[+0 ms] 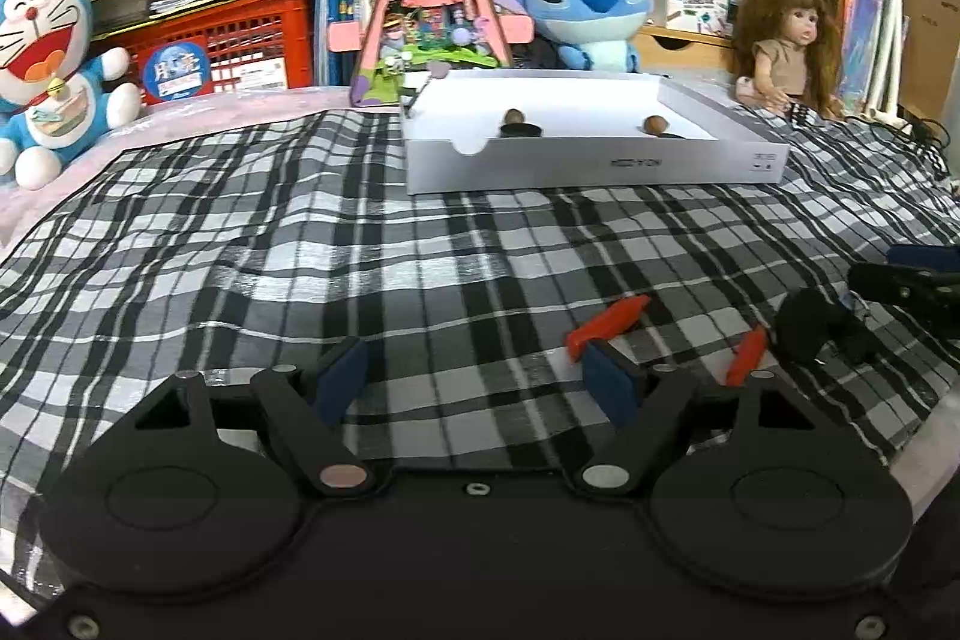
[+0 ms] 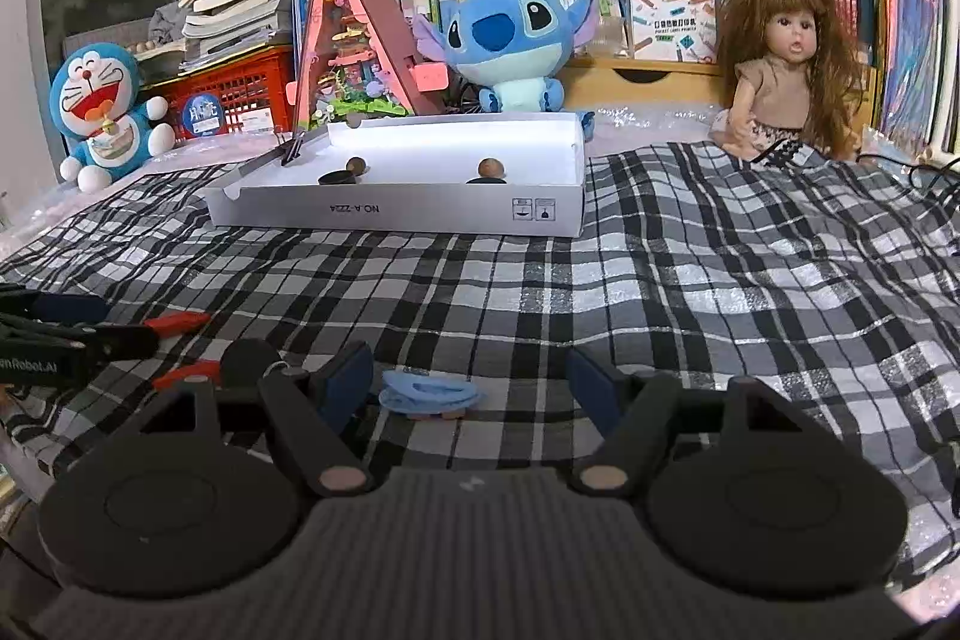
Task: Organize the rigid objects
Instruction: 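Withdraw both tools from the tray toward the red stick and blue clip, then grasp the red-orange stick with the left tool while the right tool grasps the blue hair clip, then carry the red stick and blue clip over the white tray with both tools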
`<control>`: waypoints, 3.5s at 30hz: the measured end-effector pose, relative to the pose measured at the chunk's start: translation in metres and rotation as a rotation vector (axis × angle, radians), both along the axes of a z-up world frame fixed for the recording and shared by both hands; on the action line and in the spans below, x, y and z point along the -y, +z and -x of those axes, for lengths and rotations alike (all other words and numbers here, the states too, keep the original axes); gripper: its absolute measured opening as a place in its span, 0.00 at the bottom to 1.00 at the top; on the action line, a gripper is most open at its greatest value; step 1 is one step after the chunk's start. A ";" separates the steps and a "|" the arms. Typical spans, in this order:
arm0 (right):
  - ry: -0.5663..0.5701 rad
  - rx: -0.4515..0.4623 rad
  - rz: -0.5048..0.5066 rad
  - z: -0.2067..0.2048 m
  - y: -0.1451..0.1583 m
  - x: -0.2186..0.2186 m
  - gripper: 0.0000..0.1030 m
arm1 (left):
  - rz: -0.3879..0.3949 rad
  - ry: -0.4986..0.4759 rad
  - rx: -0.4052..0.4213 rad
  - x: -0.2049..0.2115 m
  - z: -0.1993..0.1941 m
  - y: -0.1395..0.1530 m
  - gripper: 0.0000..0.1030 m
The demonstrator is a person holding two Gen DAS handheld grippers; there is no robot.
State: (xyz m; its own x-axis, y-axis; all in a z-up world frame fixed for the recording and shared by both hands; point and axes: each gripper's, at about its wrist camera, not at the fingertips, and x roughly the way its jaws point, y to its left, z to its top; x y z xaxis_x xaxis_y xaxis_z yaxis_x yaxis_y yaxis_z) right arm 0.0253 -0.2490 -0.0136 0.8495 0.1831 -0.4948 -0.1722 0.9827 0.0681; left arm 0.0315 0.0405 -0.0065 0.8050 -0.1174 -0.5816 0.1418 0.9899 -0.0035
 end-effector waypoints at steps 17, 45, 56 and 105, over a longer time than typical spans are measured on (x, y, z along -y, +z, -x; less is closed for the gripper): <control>0.008 0.012 0.059 0.004 -0.005 -0.009 0.79 | 0.052 0.056 -0.010 0.001 0.003 0.008 0.76; -0.011 0.030 0.026 0.007 -0.012 -0.012 0.79 | 0.152 0.092 0.021 0.063 -0.006 -0.001 0.41; 0.008 0.044 0.004 0.011 -0.012 -0.016 0.47 | 0.146 0.041 0.042 0.060 0.002 0.000 0.40; -0.028 0.027 -0.105 -0.110 0.061 -0.011 0.42 | 0.193 -0.004 0.062 0.035 -0.128 0.075 0.40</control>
State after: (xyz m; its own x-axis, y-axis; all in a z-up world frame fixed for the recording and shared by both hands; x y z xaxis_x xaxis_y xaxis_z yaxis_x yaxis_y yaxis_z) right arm 0.1351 -0.2379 0.0477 0.8679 0.2086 -0.4507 -0.1478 0.9749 0.1665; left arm 0.1598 0.0057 0.0683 0.8378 -0.2254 -0.4974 0.1519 0.9711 -0.1843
